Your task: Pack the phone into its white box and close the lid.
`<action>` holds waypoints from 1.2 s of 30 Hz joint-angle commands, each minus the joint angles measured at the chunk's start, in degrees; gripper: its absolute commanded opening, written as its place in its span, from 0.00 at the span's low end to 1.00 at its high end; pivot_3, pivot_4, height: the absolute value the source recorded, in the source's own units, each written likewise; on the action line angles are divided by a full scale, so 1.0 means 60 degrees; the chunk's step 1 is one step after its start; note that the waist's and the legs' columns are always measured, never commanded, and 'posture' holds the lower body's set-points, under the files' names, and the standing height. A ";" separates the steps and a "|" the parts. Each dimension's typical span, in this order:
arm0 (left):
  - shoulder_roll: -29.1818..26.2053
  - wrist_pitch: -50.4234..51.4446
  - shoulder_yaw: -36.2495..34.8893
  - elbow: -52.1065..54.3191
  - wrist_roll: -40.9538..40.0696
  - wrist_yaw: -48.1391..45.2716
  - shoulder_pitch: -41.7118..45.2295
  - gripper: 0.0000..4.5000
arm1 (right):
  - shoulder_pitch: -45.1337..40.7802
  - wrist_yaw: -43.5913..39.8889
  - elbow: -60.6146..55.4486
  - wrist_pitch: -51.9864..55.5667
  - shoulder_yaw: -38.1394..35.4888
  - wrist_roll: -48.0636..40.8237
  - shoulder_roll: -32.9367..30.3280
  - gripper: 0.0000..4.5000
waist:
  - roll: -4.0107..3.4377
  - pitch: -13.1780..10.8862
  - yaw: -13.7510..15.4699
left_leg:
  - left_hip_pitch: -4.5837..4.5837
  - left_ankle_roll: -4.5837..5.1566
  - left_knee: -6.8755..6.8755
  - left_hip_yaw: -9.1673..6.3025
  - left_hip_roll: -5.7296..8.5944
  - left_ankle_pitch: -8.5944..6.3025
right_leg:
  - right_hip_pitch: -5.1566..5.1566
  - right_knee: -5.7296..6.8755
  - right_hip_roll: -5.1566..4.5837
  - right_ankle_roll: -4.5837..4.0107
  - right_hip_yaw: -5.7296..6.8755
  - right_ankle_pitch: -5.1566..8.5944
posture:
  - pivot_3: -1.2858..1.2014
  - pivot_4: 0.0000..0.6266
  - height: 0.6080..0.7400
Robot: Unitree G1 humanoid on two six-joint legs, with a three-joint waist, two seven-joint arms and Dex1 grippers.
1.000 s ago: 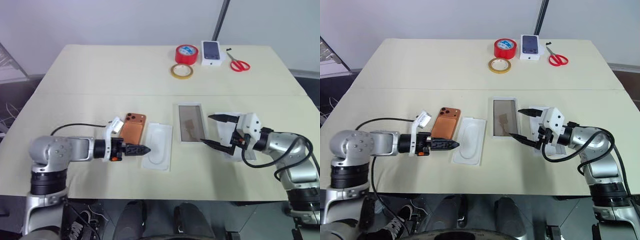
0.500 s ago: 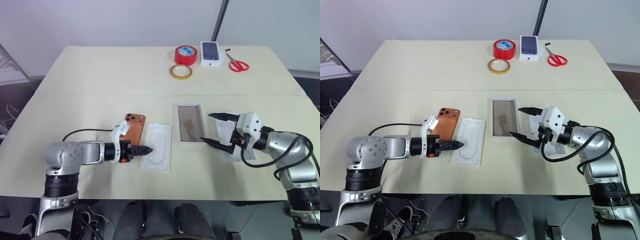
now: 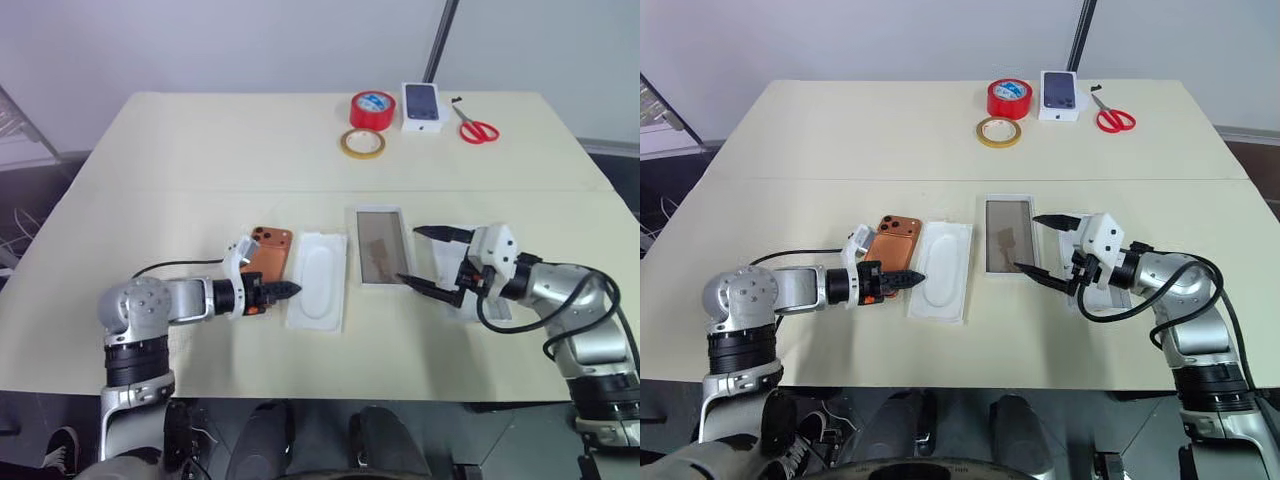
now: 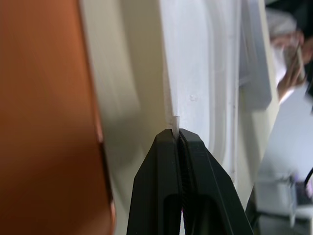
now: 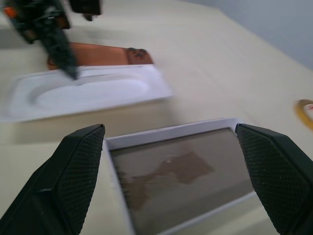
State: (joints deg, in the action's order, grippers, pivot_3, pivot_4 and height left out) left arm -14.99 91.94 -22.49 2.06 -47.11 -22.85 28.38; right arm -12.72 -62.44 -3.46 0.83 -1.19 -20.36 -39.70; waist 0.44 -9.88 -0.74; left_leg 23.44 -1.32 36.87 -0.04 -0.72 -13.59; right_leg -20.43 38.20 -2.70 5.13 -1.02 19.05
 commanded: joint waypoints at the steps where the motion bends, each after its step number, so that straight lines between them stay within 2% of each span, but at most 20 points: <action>1: 0.0030 0.0093 -0.0589 0.0059 -0.0192 0.0233 0.0385 0.01 | -0.0121 -0.0331 -0.0403 -0.0160 0.0640 0.0286 0.0101 1.00 | 0.0016 -0.0009 -0.0002 | 0.0002 0.0000 -0.0001 0.0000 -0.0001 0.0000 | -0.0001 -0.0001 0.0001 0.0001 0.0000 0.0000 | 0.52 0.24 1.00; 6: 0.0041 -0.0296 -0.0495 0.0302 -0.0086 0.0215 0.0463 0.01 | -0.1046 -0.0303 0.0930 -0.0141 0.1585 0.1396 0.0168 1.00 | 0.0024 -0.0015 -0.0002 | 0.0005 -0.0010 0.0002 0.0001 0.0002 0.0004 | -0.0001 -0.0004 -0.0003 0.0003 0.0000 -0.0001 | 0.52 0.24 1.00; 9: 0.0078 -0.0358 -0.0534 0.0425 -0.0019 0.0391 0.0573 0.00 | -0.1614 -0.0322 0.1918 -0.0564 0.1944 0.2002 0.0226 0.83 | 0.0025 -0.0017 0.0021 | 0.0005 -0.0016 0.0001 -0.0001 0.0003 0.0007 | -0.0003 -0.0004 -0.0003 0.0002 0.0003 -0.0002 | 0.52 0.24 1.00; 16: 0.0266 -0.0409 -0.1063 0.0523 0.0006 0.0892 0.0795 0.00 | -0.1846 -0.0669 0.2540 -0.1117 0.2184 0.2276 0.0330 0.02 | 0.0031 -0.0020 0.0000 | 0.0011 -0.0023 -0.0001 -0.0002 0.0003 0.0010 | -0.0006 -0.0007 -0.0004 0.0003 0.0004 -0.0002 | 0.52 0.24 1.00; 20: 0.0499 -0.0342 -0.1442 0.0521 -0.0096 0.1154 0.1034 0.00 | -0.1902 -0.0628 0.2180 -0.1134 0.2392 0.2468 0.0425 0.02 | 0.0034 -0.0022 0.0002 | 0.0011 -0.0025 -0.0001 -0.0005 0.0002 0.0011 | -0.0006 -0.0007 -0.0003 0.0004 0.0007 -0.0002 | 0.52 0.24 1.00; 24: 0.1001 -0.0200 -0.1946 0.0477 -0.0125 0.1562 0.1559 0.00 | -0.2017 -0.0213 0.1572 -0.0679 0.2538 0.2474 0.1016 0.02 | 0.0038 -0.0024 0.0002 | 0.0011 -0.0059 -0.0001 -0.0007 0.0002 0.0029 | -0.0006 -0.0006 -0.0001 0.0004 0.0008 -0.0003 | 0.52 0.24 1.00; 29: 0.1325 -0.0352 -0.1923 0.0390 0.0003 0.1843 0.1881 0.00 | -0.1951 0.0180 0.0950 0.0043 0.2774 0.2362 0.1796 0.02 | 0.0039 -0.0025 0.0000 | 0.0012 -0.0083 -0.0003 -0.0008 0.0003 0.0040 | -0.0007 -0.0006 0.0001 0.0006 0.0009 -0.0003 | 0.52 0.24 1.00; 32: 0.1350 -0.0536 -0.1431 0.0370 0.0179 0.1862 0.1726 0.00 | -0.1823 -0.0121 0.0509 0.0701 0.2711 0.1764 0.1961 0.21 | 0.0040 -0.0025 0.0011 | 0.0012 -0.0091 -0.0004 -0.0008 0.0003 0.0043 | -0.0008 -0.0006 0.0001 0.0006 0.0010 -0.0003 | 0.52 0.24 1.00; 34: 0.1367 -0.0705 -0.1196 0.0339 0.0284 0.1870 0.1610 0.00 | -0.1756 0.0065 0.0312 0.0663 0.2607 0.1839 0.1928 0.43 | 0.0040 -0.0025 0.0013 | 0.0012 -0.0091 -0.0004 -0.0009 0.0005 0.0043 | -0.0007 -0.0007 0.0000 0.0007 0.0011 -0.0003 | 0.52 0.24 1.00; 36: 0.1478 -0.0780 -0.0907 0.0465 0.0309 0.1851 0.1466 0.00 | -0.1470 -0.0255 -0.0334 0.0898 0.2415 0.1653 0.1376 0.65 | 0.0040 -0.0026 0.0041 | 0.0013 -0.0091 -0.0005 -0.0009 0.0006 0.0042 | -0.0007 -0.0007 -0.0002 0.0006 0.0011 -0.0003 | 0.52 0.24 1.00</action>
State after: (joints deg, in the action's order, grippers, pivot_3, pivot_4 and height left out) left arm -6.32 88.15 -29.24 3.42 -45.36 -11.59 37.47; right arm -22.09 -63.14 -1.60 5.73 15.31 -8.74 -29.88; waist 0.68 -10.03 -0.50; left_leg 23.52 -1.86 36.81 -0.10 -0.66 -13.34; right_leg -20.47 38.14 -2.74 5.17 -0.95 19.03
